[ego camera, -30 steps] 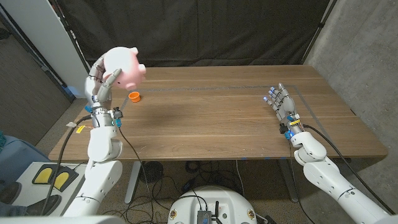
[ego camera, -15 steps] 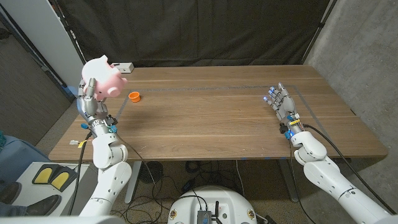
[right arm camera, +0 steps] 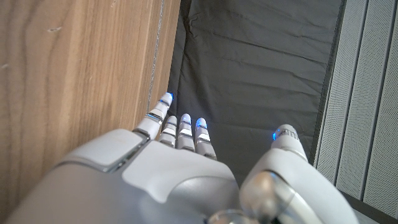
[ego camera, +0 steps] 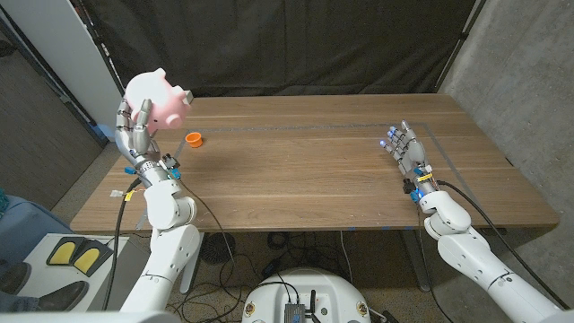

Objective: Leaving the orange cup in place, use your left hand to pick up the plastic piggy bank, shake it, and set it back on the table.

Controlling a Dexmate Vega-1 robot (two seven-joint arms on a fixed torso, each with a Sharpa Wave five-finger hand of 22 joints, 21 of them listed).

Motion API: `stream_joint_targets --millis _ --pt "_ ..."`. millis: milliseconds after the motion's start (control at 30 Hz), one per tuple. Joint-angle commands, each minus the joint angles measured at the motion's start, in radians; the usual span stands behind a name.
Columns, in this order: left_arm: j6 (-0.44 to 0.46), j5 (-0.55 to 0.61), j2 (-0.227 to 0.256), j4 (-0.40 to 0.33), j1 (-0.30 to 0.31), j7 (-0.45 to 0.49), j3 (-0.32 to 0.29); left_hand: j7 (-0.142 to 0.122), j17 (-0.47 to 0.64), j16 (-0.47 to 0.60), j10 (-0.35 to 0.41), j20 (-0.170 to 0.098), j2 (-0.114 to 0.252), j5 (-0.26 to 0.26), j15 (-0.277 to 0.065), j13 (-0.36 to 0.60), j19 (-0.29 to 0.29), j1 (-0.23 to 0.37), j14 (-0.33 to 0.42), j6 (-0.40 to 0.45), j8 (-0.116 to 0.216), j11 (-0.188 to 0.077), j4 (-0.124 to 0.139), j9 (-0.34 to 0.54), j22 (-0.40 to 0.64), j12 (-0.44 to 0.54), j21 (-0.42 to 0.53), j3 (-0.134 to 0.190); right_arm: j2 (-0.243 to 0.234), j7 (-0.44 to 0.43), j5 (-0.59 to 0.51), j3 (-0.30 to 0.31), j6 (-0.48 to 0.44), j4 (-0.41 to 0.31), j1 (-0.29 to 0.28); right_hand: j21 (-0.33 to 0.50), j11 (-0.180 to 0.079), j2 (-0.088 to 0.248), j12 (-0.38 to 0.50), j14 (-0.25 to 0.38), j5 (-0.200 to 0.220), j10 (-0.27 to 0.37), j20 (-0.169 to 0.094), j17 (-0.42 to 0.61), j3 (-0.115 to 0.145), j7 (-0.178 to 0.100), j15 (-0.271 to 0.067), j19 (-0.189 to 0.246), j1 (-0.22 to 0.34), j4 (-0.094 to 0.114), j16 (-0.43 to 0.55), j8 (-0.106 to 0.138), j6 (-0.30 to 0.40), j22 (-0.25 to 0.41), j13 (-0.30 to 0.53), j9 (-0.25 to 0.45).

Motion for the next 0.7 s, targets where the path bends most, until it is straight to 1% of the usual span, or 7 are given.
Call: stream_joint_targets --millis 33,67,200,300,367,500,700 --pt "0.285 0.946 0.068 -0.132 -0.045 0.161 0.105 0.079 0.004 0.008 0.162 -0.098 0.413 0.002 -0.183 0.110 -0.020 0.391 0.194 0.210 0.008 0.022 0.019 0.005 0.003 0.009 0.007 0.179 0.001 -0.004 0.006 0.012 0.016 -0.005 -0.020 0.001 -0.001 0.008 0.003 0.007 -0.003 0.007 -0.001 0.005 -0.001 0.002 0.006 0.010 0.001 -0.007 0.003 0.002 0.002 0.003 0.004 0.004" --pt "0.294 0.941 0.079 -0.135 -0.045 0.169 0.112 0.079 0.004 0.008 0.163 -0.098 0.413 0.002 -0.184 0.110 -0.021 0.391 0.194 0.212 0.008 0.022 0.019 0.005 0.004 0.009 0.007 0.179 0.001 -0.004 0.005 0.012 0.016 -0.005 -0.020 0.001 -0.001 0.008 0.003 0.006 -0.003 0.007 -0.001 0.005 -0.001 0.003 0.006 0.010 0.001 -0.007 0.003 0.002 0.002 0.003 0.004 0.004" --pt "0.533 1.194 0.157 -0.214 -0.066 0.166 0.195 0.079 0.004 0.007 0.166 -0.098 0.411 0.002 -0.184 0.111 -0.028 0.391 0.194 0.214 0.008 0.022 0.017 0.005 0.004 0.009 0.004 0.180 0.001 -0.007 0.005 0.017 0.025 -0.008 -0.031 0.001 -0.001 0.008 0.003 0.007 -0.003 0.007 -0.001 0.005 -0.001 0.003 0.006 0.010 0.001 -0.007 0.003 0.001 0.002 0.003 0.004 0.004" --pt "0.683 1.300 0.232 -0.282 -0.079 0.059 0.256 0.077 0.004 0.005 0.167 -0.101 0.408 0.001 -0.186 0.111 -0.026 0.388 0.191 0.215 0.007 0.021 0.018 0.005 0.004 0.008 0.006 0.177 -0.001 -0.009 0.008 0.020 0.021 -0.012 -0.035 0.001 0.000 0.008 0.003 0.006 -0.003 0.008 -0.002 0.005 -0.001 0.003 0.006 0.010 0.001 -0.007 0.002 0.001 0.002 0.003 0.004 0.004" --pt "0.759 1.335 0.274 -0.315 -0.094 -0.028 0.297 0.087 0.006 0.015 0.188 -0.119 0.407 0.000 -0.188 0.113 0.015 0.388 0.218 0.237 0.012 0.025 0.017 0.005 0.008 0.012 0.027 0.175 -0.003 -0.010 0.008 0.022 0.020 -0.017 -0.037 0.001 0.000 0.008 0.003 0.007 -0.003 0.008 -0.001 0.005 -0.001 0.003 0.006 0.010 0.001 -0.006 0.002 0.001 0.002 0.003 0.004 0.004" --pt "0.842 1.375 0.348 -0.340 -0.144 -0.157 0.375 0.091 0.009 0.024 0.206 -0.129 0.407 -0.001 -0.188 0.114 0.035 0.390 0.237 0.249 0.014 0.025 0.015 0.005 0.009 0.016 0.039 0.174 -0.009 -0.015 0.008 0.028 0.016 -0.032 -0.044 0.001 0.000 0.008 0.003 0.007 -0.003 0.008 -0.001 0.005 -0.001 0.003 0.006 0.010 0.001 -0.007 0.002 0.002 0.002 0.003 0.004 0.004" --pt "0.926 1.431 0.416 -0.367 -0.200 -0.247 0.457 0.089 0.008 0.017 0.203 -0.123 0.402 -0.002 -0.186 0.116 0.010 0.389 0.227 0.251 0.012 0.024 0.014 0.005 0.009 0.011 0.032 0.172 -0.013 -0.026 0.002 0.038 0.023 -0.044 -0.059 0.000 0.000 0.008 0.003 0.007 -0.003 0.008 -0.002 0.005 -0.002 0.003 0.006 0.010 0.001 -0.007 0.002 0.001 0.002 0.003 0.004 0.004"
